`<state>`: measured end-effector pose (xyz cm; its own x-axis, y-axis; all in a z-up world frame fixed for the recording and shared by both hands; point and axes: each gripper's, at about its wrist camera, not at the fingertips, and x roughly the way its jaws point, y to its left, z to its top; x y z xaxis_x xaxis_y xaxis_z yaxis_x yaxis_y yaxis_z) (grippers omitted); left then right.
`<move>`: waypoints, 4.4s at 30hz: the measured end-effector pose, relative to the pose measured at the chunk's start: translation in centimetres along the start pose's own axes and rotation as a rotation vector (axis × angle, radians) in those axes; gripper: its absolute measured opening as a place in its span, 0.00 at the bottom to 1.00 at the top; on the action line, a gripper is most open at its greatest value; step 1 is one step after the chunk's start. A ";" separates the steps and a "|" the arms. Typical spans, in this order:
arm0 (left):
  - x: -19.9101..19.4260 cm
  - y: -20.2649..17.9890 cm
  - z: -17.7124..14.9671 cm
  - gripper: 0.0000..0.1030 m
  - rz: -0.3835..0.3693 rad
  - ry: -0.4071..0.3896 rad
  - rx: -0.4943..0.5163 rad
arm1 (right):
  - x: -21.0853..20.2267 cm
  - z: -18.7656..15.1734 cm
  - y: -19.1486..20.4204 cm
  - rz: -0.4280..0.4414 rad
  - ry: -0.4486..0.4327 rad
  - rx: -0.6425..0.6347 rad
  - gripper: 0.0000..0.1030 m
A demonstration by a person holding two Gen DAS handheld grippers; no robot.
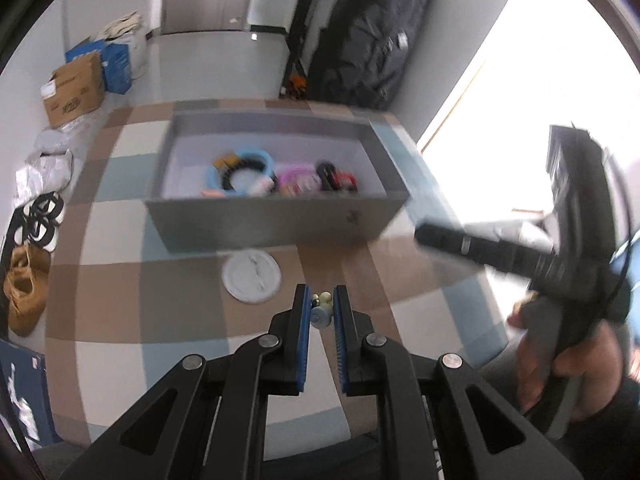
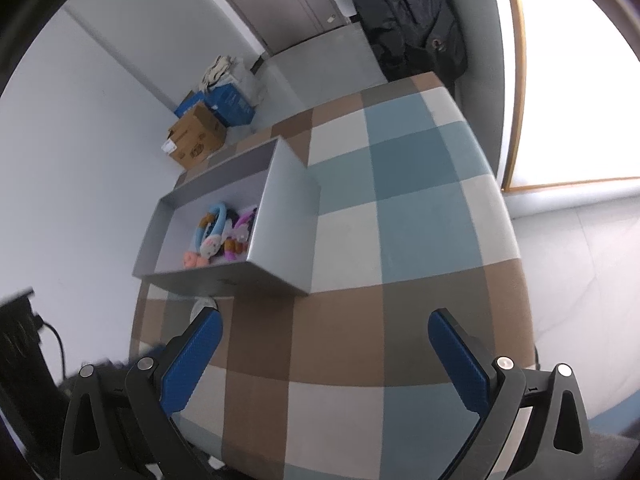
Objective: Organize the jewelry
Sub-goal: 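Carry the small toy toward the box with the left tool while the right tool grasps the white round lid, then lower the small toy and white lid into the box and open both tools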
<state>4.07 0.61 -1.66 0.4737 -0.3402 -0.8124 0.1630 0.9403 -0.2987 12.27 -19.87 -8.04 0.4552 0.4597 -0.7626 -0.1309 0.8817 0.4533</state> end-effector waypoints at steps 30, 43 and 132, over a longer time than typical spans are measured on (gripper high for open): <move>-4.3 7.9 2.6 0.07 -0.041 -0.141 -0.254 | 7.6 -2.7 13.6 -0.031 0.083 -0.436 0.79; -4.4 9.1 2.5 0.07 -0.090 -0.113 -0.287 | 8.8 -4.0 15.4 -0.173 0.020 -0.539 0.70; 3.6 3.7 8.9 0.07 -0.042 -0.054 -0.249 | 0.7 5.8 6.8 0.143 -0.128 -0.201 0.41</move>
<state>14.12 2.89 -1.22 0.5180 -0.3712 -0.7706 -0.0316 0.8920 -0.4509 16.77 -14.12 -2.83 0.5253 0.5753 -0.6269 -0.3683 0.8179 0.4420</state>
